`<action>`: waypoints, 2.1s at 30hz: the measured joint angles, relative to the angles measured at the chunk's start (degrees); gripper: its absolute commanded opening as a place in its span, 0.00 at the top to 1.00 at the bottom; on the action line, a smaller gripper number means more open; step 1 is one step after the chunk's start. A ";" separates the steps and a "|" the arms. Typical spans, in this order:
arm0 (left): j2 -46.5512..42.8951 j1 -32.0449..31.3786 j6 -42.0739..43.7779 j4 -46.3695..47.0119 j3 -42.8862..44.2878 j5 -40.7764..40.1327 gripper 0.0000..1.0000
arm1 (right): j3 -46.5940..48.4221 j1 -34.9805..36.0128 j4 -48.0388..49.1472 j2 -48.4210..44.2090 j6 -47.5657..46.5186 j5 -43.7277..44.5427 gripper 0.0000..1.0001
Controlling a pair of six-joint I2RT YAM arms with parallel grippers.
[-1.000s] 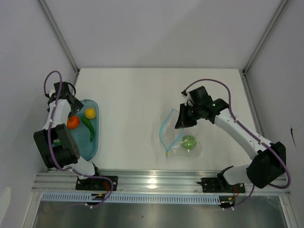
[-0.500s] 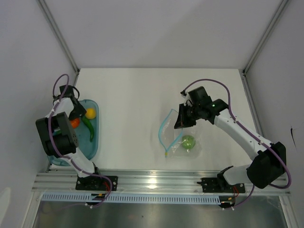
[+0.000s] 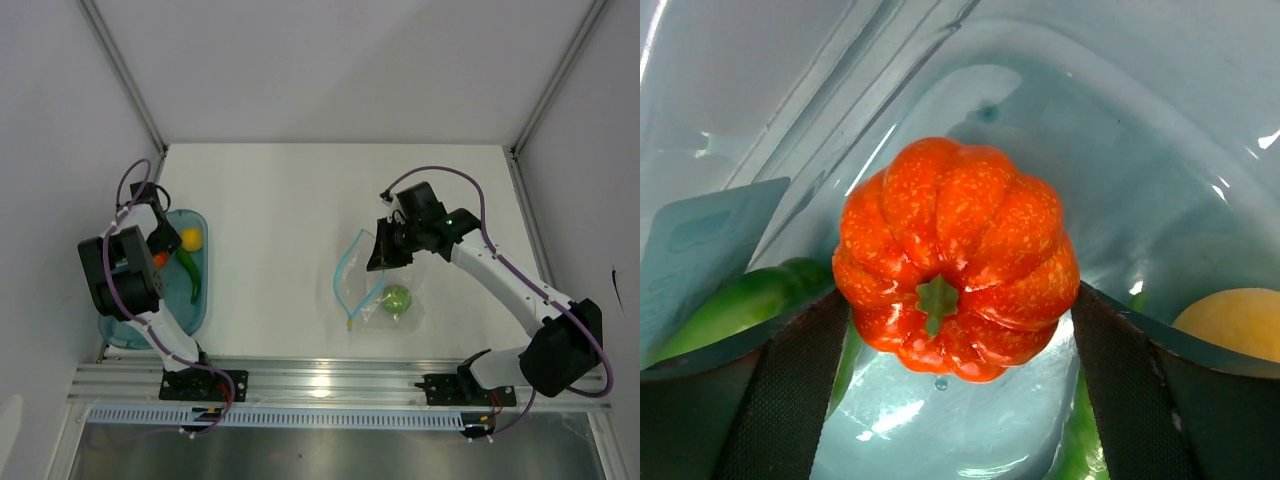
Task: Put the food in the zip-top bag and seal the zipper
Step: Pick up the fake vegetable from the bin, then place the fake vegetable in the zipper food storage bag.
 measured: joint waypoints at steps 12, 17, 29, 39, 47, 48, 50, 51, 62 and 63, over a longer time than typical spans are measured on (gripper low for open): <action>0.63 0.00 0.90 -0.31 1.53 -0.13 0.65 | 0.00 0.00 -0.57 -2.40 0.00 0.07 1.00; 0.37 0.00 0.37 -0.68 1.51 -0.07 0.91 | 0.00 0.00 -0.72 -2.47 0.00 0.07 1.00; -9.79 -2.01 -4.76 -7.06 1.51 -0.02 0.99 | 0.00 0.00 -0.85 -2.47 0.00 0.39 1.00; -33.03 -16.59 -6.95 -7.34 -1.51 3.54 0.99 | 0.02 0.00 -0.98 -2.16 0.00 1.20 1.00; -48.98 -40.57 -10.51 -1.29 -6.58 16.35 0.99 | 0.17 0.02 -2.10 -1.79 0.07 2.89 1.00; -50.71 -43.19 -11.45 0.17 -8.15 18.16 0.99 | 0.26 0.02 -2.29 -1.79 0.13 3.02 1.00; -52.63 -48.00 -13.16 2.78 -10.67 21.27 0.99 | 0.50 0.07 -2.56 -1.79 0.44 3.37 1.00; -52.81 -50.80 -14.05 3.85 -11.61 22.47 0.99 | 0.63 0.15 -2.64 -1.79 0.48 3.50 1.00; -37.92 -76.61 -16.79 16.92 -12.92 29.38 1.00 | 0.79 1.51 -3.52 -1.81 1.77 4.81 1.00; -37.00 -77.79 -17.07 17.38 -12.92 29.46 0.99 | 0.79 1.55 -3.56 -1.84 1.84 4.94 1.00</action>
